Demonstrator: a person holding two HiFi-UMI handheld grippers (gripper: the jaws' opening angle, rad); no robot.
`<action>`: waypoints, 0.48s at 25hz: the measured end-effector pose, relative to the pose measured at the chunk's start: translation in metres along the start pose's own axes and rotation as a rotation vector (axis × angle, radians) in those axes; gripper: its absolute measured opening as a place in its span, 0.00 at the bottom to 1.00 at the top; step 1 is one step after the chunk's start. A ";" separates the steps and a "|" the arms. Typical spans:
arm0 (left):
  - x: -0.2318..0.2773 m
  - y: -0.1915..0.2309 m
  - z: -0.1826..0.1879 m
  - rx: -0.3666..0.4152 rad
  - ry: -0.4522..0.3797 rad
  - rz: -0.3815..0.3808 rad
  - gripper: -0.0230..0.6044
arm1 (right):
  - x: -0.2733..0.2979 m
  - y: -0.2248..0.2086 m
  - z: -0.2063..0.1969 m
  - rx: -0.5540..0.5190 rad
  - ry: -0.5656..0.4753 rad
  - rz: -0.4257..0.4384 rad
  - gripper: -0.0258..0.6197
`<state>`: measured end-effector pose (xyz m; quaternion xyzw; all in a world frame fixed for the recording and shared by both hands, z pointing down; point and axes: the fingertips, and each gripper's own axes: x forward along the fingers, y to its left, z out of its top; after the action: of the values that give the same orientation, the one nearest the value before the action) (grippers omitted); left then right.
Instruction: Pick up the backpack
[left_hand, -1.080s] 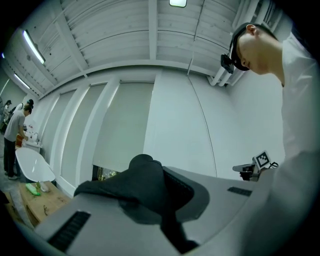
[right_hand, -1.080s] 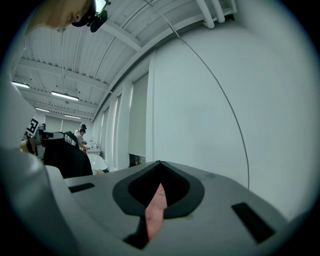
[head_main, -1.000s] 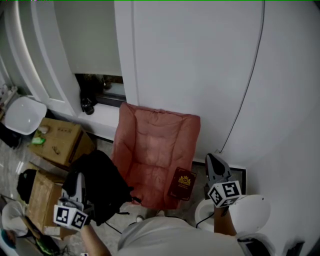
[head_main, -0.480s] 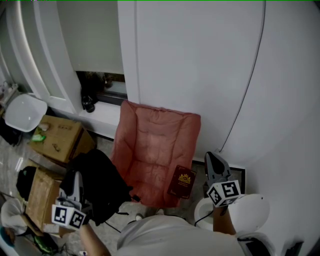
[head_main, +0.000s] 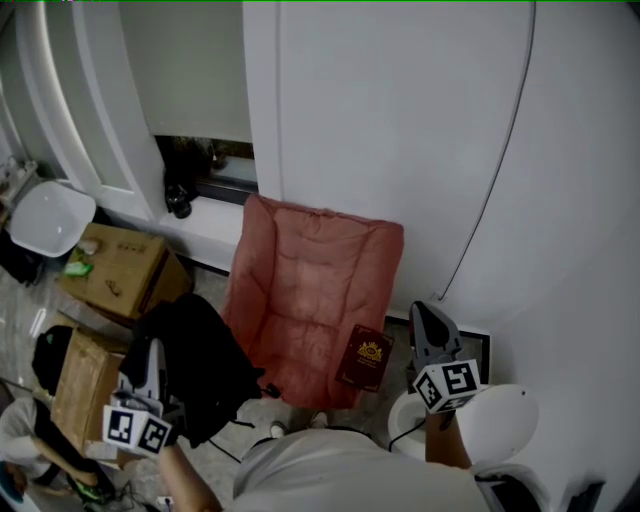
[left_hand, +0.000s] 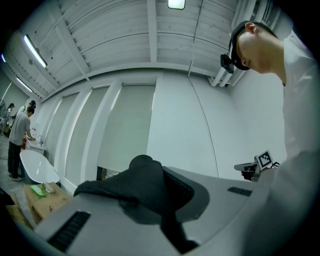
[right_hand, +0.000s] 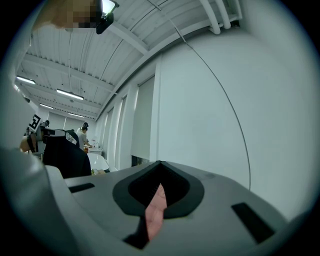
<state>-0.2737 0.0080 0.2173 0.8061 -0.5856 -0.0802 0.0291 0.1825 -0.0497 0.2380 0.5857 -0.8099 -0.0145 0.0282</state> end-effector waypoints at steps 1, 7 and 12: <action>-0.002 0.000 0.000 0.000 0.001 -0.002 0.06 | -0.001 0.002 0.000 0.001 0.000 -0.001 0.07; -0.003 -0.001 0.000 -0.007 -0.002 -0.003 0.06 | -0.008 0.001 0.000 0.002 0.006 -0.020 0.07; -0.008 -0.005 -0.001 -0.010 -0.003 -0.009 0.06 | -0.014 0.002 0.000 0.001 -0.003 -0.022 0.07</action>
<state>-0.2713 0.0170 0.2188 0.8084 -0.5817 -0.0846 0.0317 0.1850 -0.0356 0.2372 0.5947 -0.8034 -0.0151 0.0266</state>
